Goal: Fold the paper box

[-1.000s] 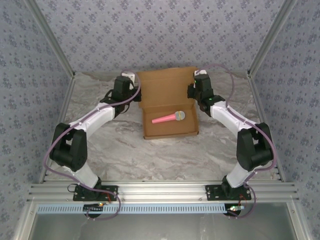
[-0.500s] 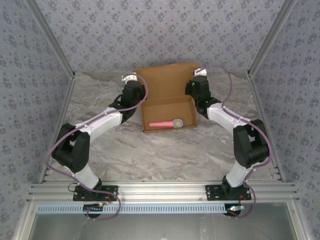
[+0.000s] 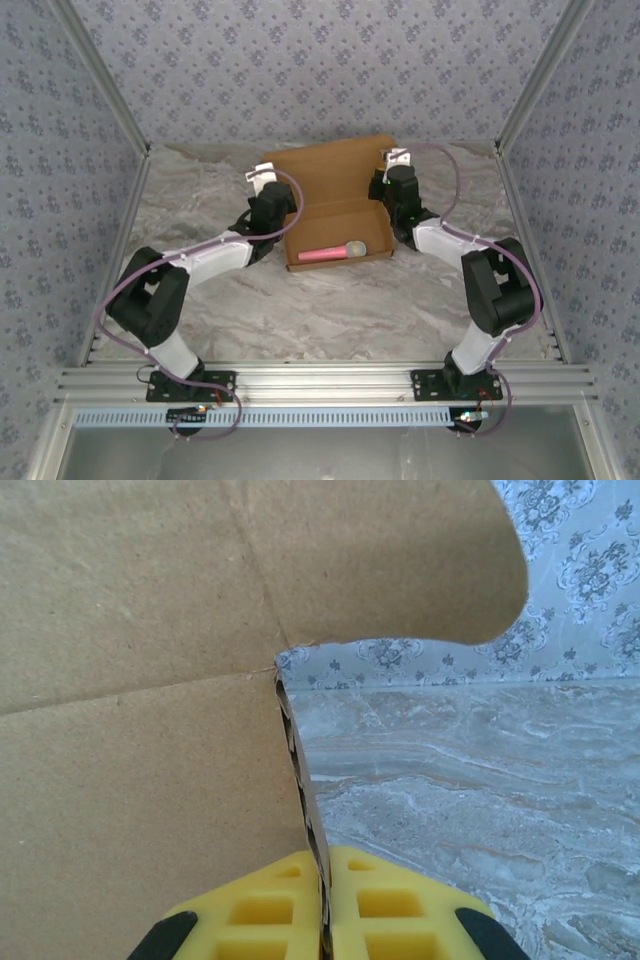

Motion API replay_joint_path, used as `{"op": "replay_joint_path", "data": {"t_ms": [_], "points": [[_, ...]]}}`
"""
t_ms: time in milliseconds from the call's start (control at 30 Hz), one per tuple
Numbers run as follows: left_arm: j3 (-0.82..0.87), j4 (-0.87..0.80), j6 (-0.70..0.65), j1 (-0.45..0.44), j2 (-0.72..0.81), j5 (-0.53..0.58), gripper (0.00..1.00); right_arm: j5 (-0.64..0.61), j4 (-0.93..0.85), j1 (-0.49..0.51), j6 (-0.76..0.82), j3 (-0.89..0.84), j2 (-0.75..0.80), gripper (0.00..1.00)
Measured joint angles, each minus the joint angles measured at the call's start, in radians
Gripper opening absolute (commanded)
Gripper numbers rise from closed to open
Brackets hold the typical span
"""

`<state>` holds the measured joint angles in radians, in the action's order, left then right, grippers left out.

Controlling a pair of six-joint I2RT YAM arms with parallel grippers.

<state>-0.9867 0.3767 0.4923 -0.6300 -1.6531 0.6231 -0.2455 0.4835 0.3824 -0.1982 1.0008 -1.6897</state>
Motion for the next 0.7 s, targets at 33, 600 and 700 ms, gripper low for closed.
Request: {"op": "replay_joint_path", "data": {"t_ms": [33,600,700], "points": [[0.014,0.020,0.000,-0.005,0.000,0.010,0.00,0.003,0.012,0.000,0.000,-0.010,0.000,0.10],[0.221,0.329,-0.037,-0.093,0.024,0.138,0.00,0.042,0.179,0.000,0.000,-0.179,0.047,0.14],[0.241,0.360,-0.046,-0.107,0.025,0.154,0.03,0.044,0.186,0.000,0.000,-0.202,0.063,0.14]]}}
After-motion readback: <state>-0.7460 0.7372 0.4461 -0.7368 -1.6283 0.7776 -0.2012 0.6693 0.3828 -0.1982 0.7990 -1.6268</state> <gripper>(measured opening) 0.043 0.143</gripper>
